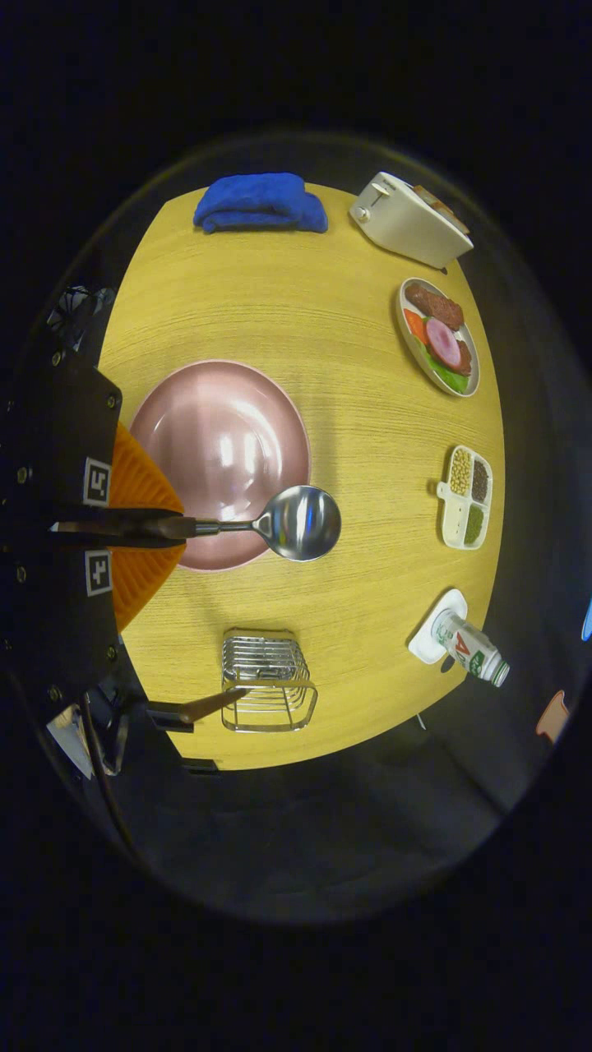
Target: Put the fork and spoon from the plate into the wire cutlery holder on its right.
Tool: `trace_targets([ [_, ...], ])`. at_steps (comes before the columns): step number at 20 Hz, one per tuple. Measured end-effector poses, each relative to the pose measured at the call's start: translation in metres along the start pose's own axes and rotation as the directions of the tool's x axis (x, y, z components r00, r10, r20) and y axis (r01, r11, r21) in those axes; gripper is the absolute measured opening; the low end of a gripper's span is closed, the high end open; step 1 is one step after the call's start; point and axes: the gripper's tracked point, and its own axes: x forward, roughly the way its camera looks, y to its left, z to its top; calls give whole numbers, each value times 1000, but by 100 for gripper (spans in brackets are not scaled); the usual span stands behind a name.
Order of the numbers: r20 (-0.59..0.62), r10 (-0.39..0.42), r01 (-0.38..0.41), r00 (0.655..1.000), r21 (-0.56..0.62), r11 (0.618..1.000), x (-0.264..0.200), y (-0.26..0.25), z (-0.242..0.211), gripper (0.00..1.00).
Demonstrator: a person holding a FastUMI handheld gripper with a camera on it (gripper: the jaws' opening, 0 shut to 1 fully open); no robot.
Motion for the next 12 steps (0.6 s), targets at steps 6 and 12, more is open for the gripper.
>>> trace_targets([
  [6,8,-64,63,998,75,995,-20,-51,11,5],
  [12,-6,-95,95,995,151,984,-22,-99,18,5],
])
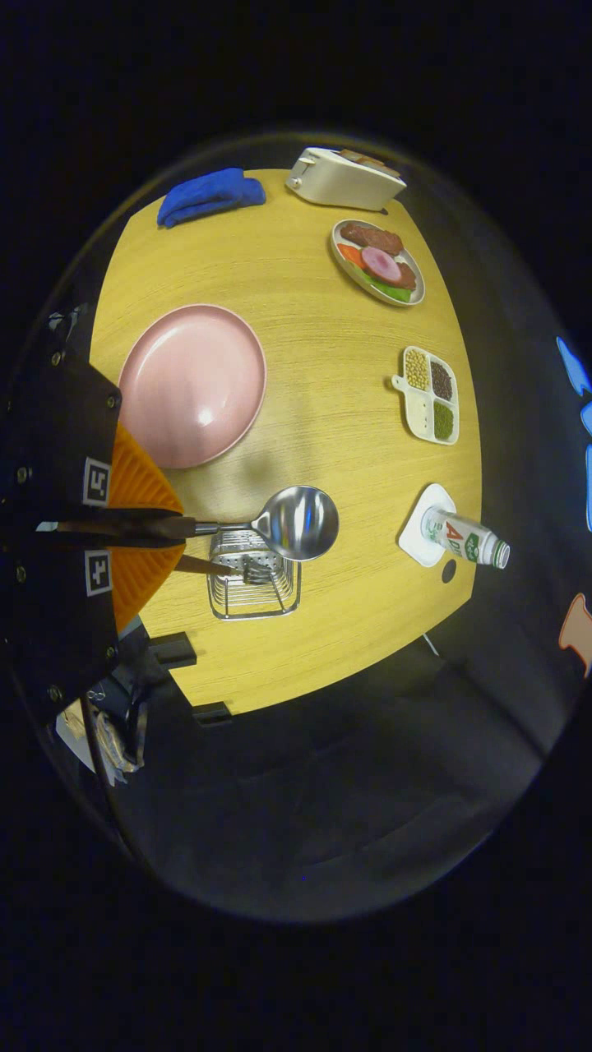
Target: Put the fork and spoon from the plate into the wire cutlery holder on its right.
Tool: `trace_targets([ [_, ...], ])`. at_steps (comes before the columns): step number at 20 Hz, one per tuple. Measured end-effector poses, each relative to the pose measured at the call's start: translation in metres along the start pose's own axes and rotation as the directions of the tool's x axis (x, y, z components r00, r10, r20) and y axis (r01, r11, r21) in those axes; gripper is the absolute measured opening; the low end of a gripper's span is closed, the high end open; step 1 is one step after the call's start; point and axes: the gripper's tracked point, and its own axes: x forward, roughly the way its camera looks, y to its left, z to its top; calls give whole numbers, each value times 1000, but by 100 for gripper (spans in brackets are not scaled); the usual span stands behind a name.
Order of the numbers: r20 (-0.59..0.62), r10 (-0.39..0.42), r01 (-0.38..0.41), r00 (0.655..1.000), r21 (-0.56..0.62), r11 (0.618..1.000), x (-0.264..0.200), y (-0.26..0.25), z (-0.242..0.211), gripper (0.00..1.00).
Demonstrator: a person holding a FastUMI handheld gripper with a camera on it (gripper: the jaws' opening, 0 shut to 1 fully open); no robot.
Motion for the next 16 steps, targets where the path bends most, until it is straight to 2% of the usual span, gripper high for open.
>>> trace_targets([
  [8,-79,5,-3,997,33,999,32,-37,-9,5],
  [16,-172,43,-39,984,25,999,56,-46,-28,5],
])
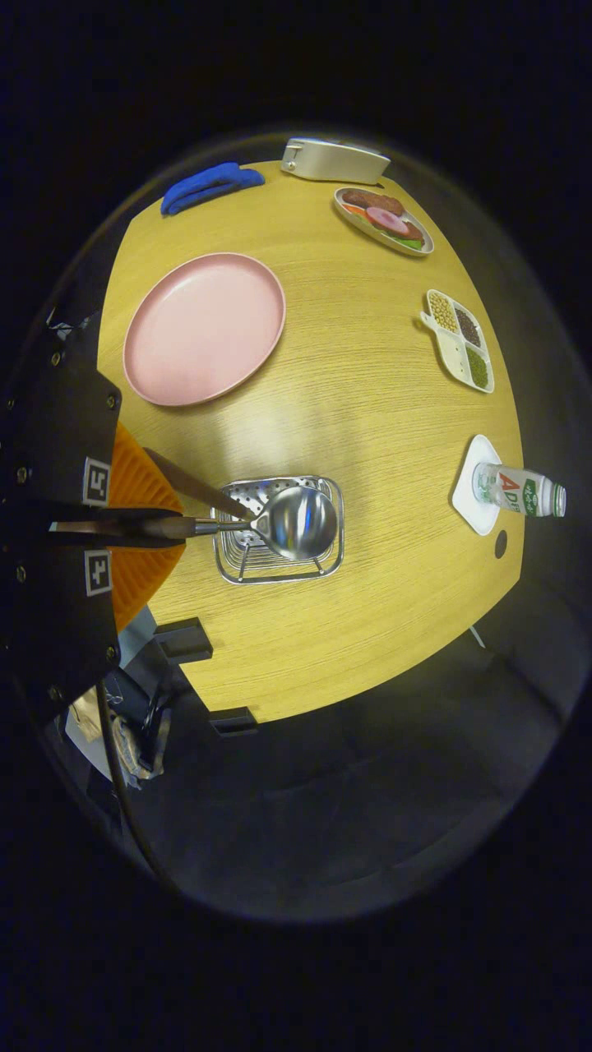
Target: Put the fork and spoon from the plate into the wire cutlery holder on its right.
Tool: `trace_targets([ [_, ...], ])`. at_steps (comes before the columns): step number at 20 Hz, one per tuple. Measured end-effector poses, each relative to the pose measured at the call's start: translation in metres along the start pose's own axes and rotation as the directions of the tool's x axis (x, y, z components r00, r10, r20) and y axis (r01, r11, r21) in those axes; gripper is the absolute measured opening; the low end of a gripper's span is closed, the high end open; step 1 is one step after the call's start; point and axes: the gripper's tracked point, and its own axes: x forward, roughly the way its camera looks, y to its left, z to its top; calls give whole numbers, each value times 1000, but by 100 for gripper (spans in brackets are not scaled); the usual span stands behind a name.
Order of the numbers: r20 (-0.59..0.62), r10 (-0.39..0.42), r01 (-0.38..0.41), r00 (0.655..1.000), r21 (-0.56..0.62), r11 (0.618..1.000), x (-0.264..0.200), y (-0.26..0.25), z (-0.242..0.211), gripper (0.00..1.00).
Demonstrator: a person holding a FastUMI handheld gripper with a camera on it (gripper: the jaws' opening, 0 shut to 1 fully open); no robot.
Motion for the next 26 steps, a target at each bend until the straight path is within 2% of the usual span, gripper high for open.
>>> trace_targets([
  [9,-86,53,-54,995,-6,999,20,-3,-4,5],
  [17,-148,54,-53,988,9,999,18,-5,3,9],
  [21,-118,68,-66,991,15,998,12,-6,15,14],
  [22,-98,82,-79,992,27,996,10,-3,19,19],
  [23,-83,89,-86,993,41,995,8,-4,22,28],
  [24,-75,94,-91,993,50,995,7,-4,22,31],
  [26,-56,96,-93,994,56,994,2,-5,22,32],
])
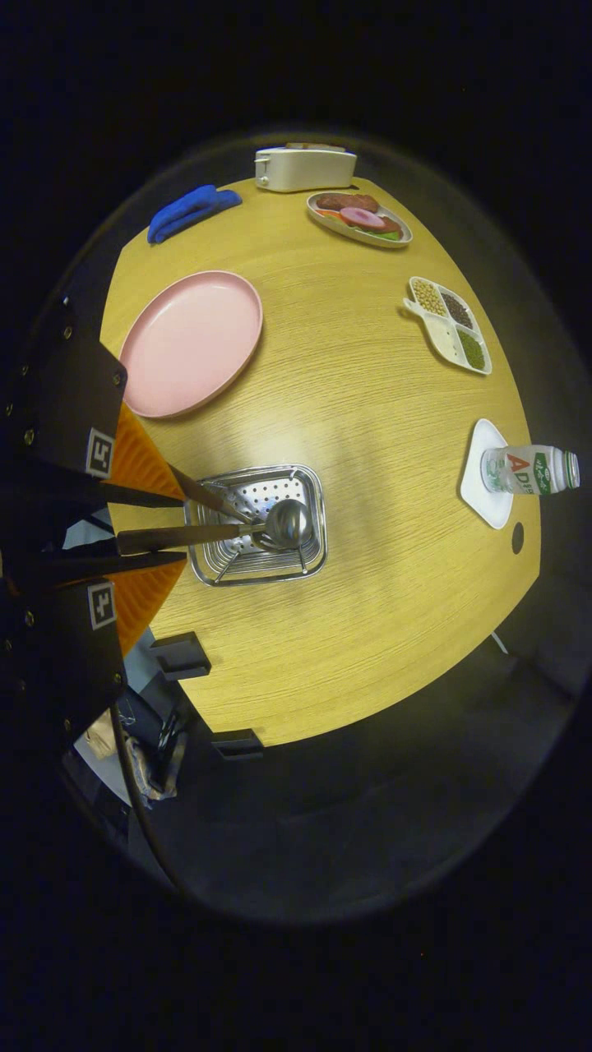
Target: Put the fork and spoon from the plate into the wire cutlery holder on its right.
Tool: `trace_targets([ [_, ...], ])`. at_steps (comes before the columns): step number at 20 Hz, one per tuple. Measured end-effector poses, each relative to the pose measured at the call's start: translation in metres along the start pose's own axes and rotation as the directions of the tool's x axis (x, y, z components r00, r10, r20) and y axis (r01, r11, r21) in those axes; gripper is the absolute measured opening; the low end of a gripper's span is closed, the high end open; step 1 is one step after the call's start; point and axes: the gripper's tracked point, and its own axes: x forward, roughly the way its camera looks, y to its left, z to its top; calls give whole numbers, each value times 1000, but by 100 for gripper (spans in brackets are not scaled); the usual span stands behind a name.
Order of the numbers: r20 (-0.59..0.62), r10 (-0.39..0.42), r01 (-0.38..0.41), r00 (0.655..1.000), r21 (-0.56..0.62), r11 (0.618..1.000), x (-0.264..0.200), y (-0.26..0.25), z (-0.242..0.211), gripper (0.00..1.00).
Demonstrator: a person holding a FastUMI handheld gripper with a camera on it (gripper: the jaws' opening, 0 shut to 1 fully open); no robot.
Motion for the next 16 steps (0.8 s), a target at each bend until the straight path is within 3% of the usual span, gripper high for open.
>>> trace_targets([
  [4,120,13,-15,993,12,1000,-15,3,15,32],
  [8,356,15,-16,935,-1,1000,-41,9,48,32],
  [11,542,47,-54,839,-3,999,-70,20,71,32],
  [16,790,77,-75,608,-38,996,-143,29,86,31],
])
